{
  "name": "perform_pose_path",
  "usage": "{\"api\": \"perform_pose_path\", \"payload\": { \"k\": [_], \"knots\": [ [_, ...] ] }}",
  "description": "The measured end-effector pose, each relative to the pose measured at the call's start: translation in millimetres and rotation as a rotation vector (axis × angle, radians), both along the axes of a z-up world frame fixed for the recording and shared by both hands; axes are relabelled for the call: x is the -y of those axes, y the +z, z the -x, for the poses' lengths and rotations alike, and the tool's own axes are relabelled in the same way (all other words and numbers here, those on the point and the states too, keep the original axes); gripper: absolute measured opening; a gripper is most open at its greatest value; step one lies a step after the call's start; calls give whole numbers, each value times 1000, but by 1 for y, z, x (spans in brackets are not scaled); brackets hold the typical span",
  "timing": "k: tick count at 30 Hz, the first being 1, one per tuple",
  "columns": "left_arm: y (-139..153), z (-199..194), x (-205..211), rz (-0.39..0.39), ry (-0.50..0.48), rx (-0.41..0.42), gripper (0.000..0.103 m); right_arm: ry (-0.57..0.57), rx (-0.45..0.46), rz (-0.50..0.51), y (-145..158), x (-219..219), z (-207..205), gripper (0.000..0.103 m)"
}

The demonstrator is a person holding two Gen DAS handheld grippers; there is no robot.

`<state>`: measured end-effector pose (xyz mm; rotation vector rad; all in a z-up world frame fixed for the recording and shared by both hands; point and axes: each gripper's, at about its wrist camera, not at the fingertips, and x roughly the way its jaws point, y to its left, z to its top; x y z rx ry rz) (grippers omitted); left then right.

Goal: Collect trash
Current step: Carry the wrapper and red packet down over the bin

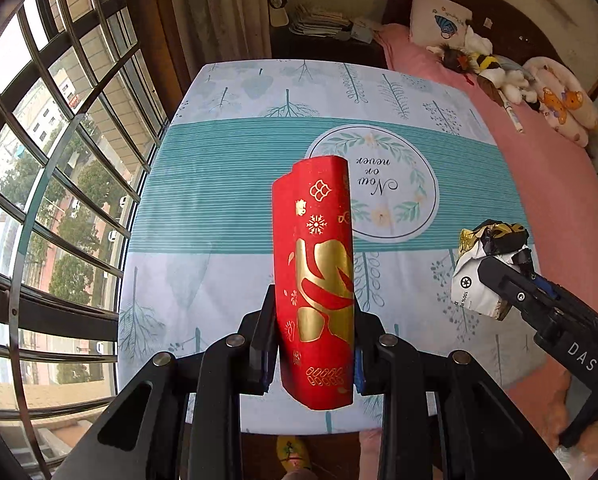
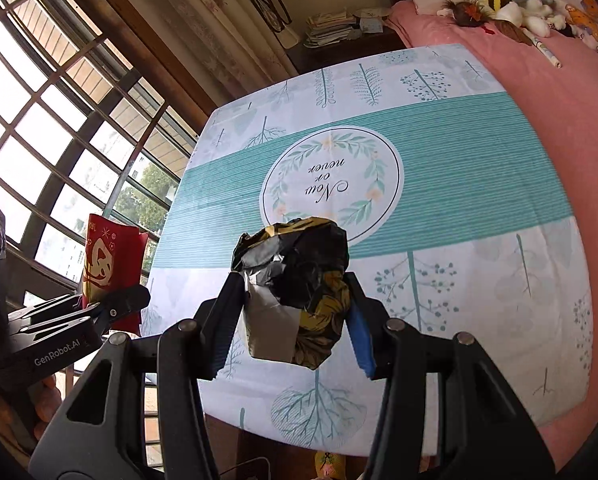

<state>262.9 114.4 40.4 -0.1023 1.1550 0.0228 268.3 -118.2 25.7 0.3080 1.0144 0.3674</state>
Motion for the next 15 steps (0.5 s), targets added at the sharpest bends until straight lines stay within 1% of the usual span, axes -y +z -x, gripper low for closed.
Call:
{"api": "perform_pose_path", "payload": {
  "k": [3,7,10,15],
  "knots": [
    [4,45,-6,-1,-48,17,28,-21,6,19,3,-10,44,46],
    [3,96,-14,3,-109,21,28,-54,0,39,2,-19,101,46],
    [-5,124,-17,0,-147,15,28,-67,-18,61,-3,-25,137,46],
    [-27,163,-14,-3,-198,-25,28,-72,-72,110,-14,-29,179,46]
  ]
}}
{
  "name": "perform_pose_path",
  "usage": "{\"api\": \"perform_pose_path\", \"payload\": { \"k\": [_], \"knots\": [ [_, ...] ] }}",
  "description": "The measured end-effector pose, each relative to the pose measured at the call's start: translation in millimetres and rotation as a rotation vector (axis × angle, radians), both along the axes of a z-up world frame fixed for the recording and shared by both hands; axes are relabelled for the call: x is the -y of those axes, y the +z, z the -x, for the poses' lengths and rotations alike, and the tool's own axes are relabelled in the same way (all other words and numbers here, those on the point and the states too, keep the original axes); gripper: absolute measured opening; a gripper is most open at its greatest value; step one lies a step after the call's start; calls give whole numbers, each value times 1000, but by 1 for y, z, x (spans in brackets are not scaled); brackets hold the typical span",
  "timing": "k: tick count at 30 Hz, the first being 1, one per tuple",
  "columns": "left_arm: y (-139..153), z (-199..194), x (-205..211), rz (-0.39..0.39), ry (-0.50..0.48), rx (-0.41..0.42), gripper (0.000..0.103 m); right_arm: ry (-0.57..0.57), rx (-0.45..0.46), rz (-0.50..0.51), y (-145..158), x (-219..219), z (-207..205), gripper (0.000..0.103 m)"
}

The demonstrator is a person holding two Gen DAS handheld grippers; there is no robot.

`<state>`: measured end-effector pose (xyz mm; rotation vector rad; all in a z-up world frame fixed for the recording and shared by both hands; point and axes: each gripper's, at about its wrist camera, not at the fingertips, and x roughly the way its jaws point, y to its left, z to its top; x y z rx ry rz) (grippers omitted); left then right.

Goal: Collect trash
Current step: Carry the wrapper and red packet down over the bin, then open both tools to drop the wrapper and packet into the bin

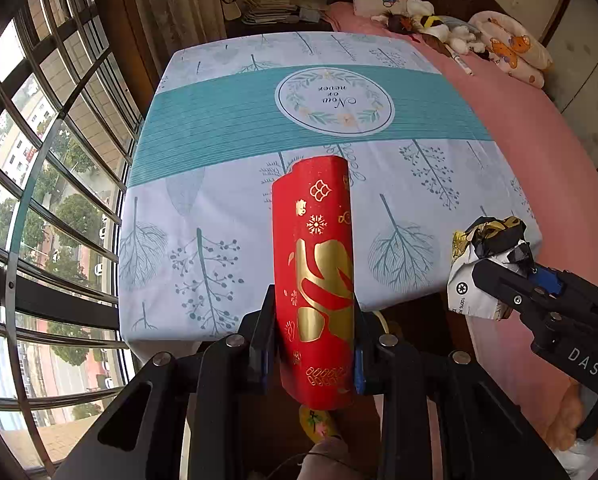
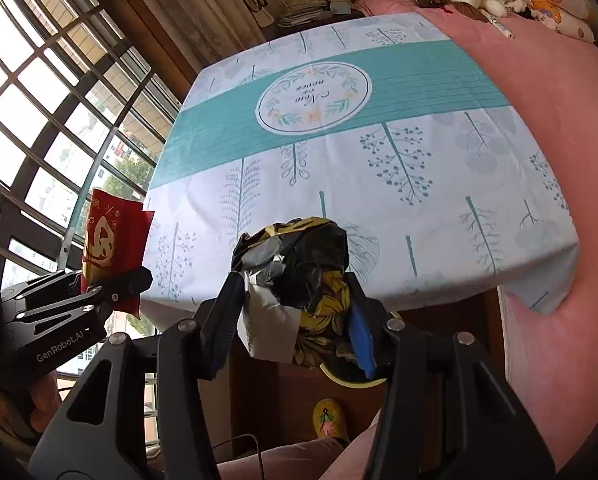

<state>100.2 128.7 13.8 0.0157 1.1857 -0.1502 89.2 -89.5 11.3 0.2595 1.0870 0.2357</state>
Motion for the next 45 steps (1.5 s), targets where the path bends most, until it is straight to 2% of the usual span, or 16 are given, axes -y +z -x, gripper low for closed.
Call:
{"api": "perform_pose_path", "payload": {
  "k": [6,13,20,28,33,35,36,38,45],
  "knots": [
    [-31,28,16,4,-39,-61,28,13,-79,51,-30,2,30,46],
    [-84,39,50,-10,-63,-125,28,-2,-212,45,-102,21,41,47],
    [-182,46,81,7,-48,-211,29,-11,-318,31,-209,43,45,48],
    [-292,38,103,41,-37,-232,30,-17,-370,25,-325,52,30,51],
    [-344,25,101,30,-23,-221,45,-19,-372,15,-379,49,18,53],
    [-359,22,99,42,-23,-225,65,-27,-376,-5,-396,51,16,59],
    [-366,21,96,43,-20,-226,71,-32,-376,-4,-402,51,15,60],
    [-375,19,90,26,-3,-217,85,-39,-372,7,-412,51,15,73],
    [-393,22,83,-5,43,-226,87,-38,-358,22,-422,51,16,77]
  ]
}}
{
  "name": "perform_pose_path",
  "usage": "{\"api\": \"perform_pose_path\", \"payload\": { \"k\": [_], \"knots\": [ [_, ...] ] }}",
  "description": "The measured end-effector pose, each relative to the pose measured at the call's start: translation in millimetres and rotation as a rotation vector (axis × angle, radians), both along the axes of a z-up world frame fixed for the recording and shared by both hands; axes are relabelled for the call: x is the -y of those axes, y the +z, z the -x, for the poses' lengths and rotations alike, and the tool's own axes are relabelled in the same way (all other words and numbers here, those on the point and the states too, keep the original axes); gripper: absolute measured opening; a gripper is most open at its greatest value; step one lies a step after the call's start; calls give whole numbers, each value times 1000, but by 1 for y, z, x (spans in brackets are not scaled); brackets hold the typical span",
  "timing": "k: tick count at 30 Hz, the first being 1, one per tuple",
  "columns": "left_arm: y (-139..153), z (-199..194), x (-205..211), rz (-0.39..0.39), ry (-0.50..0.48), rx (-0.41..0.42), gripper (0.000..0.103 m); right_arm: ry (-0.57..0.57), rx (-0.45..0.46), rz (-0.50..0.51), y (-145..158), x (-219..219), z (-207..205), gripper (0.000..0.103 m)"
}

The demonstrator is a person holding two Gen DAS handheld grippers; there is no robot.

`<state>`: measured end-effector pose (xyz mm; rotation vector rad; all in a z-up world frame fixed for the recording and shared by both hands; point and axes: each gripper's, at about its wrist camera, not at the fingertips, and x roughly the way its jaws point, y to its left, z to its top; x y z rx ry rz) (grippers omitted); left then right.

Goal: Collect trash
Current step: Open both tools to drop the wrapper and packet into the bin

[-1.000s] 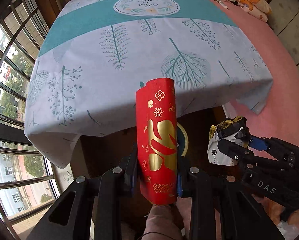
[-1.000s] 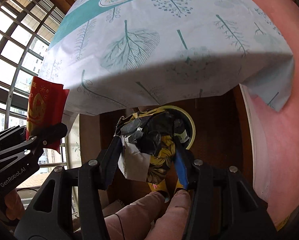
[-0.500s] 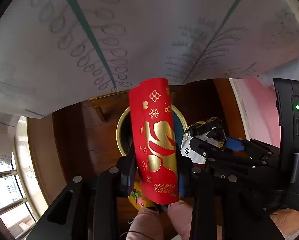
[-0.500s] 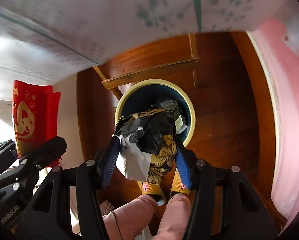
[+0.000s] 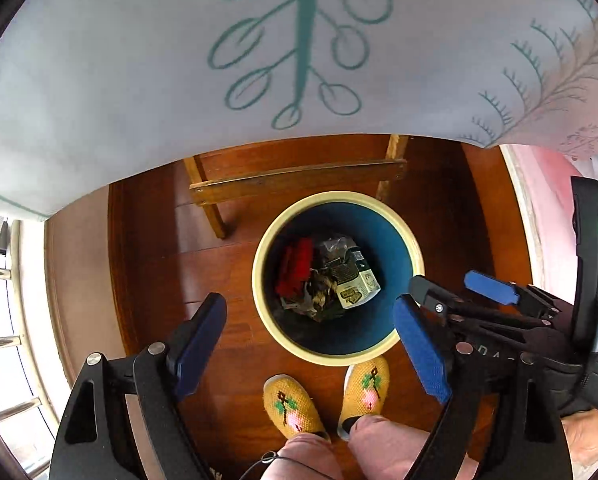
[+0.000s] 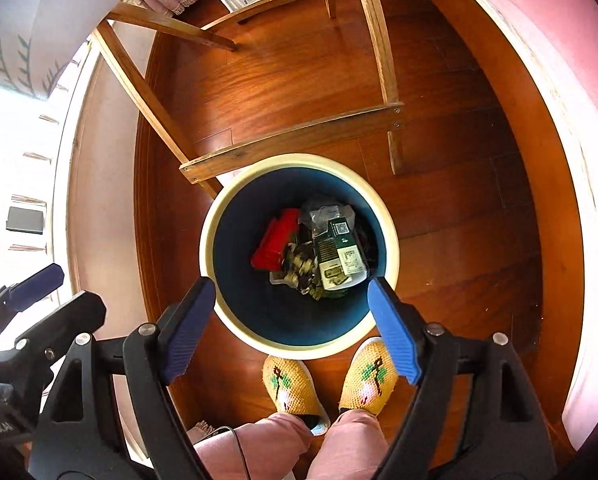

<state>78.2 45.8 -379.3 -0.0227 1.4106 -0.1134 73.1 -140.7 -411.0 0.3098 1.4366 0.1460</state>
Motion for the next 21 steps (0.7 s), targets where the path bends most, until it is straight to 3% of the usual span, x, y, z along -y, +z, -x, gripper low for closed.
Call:
{"api": "perform_pose_path", "payload": {
  "k": [12,18,21],
  "knots": [
    [23,12,-15,-15,61,8,87,-1,28,19,22,6,4,77],
    [65,17,-18,-17,72,38,86,-9,53,8,65,12,10,77],
    [100,20,-18,-20,70,62,86,2,66,9,94,12,12,78]
  ]
}}
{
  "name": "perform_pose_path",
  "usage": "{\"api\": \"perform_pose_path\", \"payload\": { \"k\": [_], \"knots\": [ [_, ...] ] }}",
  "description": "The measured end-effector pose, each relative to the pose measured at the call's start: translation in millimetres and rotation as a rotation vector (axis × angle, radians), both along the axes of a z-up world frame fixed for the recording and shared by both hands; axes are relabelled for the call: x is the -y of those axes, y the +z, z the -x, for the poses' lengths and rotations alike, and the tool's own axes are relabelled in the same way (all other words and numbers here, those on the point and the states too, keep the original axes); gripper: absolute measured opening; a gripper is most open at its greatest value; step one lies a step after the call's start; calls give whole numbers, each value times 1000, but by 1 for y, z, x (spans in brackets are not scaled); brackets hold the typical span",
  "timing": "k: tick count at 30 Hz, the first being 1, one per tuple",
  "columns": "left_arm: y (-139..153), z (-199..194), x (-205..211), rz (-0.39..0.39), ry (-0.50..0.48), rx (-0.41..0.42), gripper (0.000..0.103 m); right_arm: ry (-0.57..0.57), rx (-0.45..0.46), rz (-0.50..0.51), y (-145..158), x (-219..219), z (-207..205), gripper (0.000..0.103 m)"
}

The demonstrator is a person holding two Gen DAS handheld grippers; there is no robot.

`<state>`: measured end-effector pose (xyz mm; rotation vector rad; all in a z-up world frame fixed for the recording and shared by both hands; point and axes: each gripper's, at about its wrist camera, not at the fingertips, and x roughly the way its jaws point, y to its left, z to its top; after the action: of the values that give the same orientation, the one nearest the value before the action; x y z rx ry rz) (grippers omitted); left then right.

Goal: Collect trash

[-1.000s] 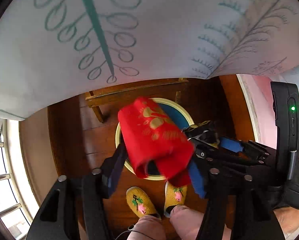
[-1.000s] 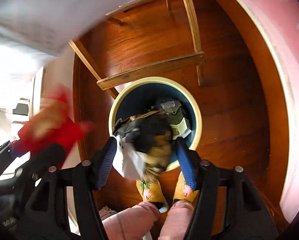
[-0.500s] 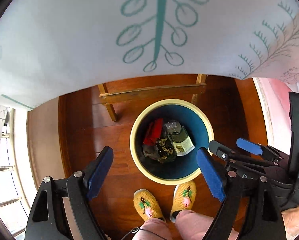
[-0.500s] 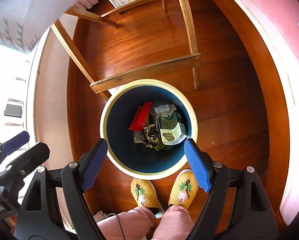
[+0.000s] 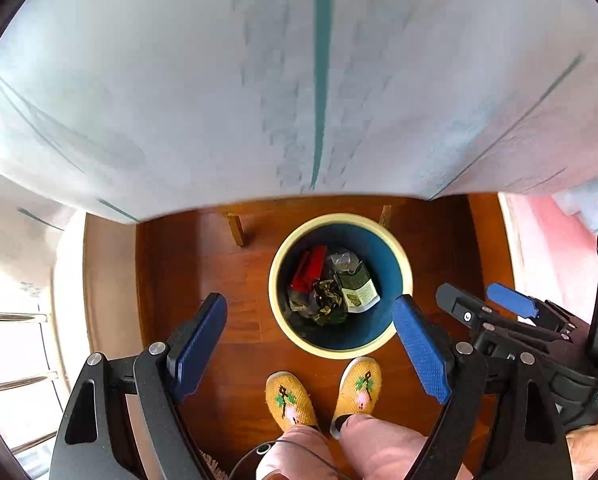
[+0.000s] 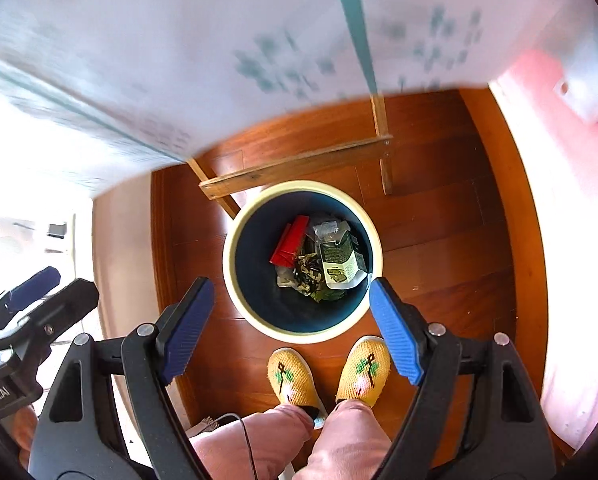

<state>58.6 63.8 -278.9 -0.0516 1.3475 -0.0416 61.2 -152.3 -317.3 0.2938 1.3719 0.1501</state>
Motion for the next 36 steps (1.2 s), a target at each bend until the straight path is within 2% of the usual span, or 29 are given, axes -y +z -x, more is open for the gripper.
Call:
{"api": "perform_pose_path", "payload": {
  "k": [6,14,23,31,36],
  "knots": [
    [70,2,-1,-4,-1,54,86,13,39,0,65,-3,2,78],
    [175,1,-5,-25,9,134,86,13,106,25,167,-4,-4,78],
    [275,-6,-15,-38,30,217,86,16,192,22,269,-2,-7,78],
    [330,1,-22,-64,49,299,86,20,303,34,355,-4,-2,78],
    [348,11,-19,-65,57,327,86,26,372,53,389,-8,8,78]
  ]
}}
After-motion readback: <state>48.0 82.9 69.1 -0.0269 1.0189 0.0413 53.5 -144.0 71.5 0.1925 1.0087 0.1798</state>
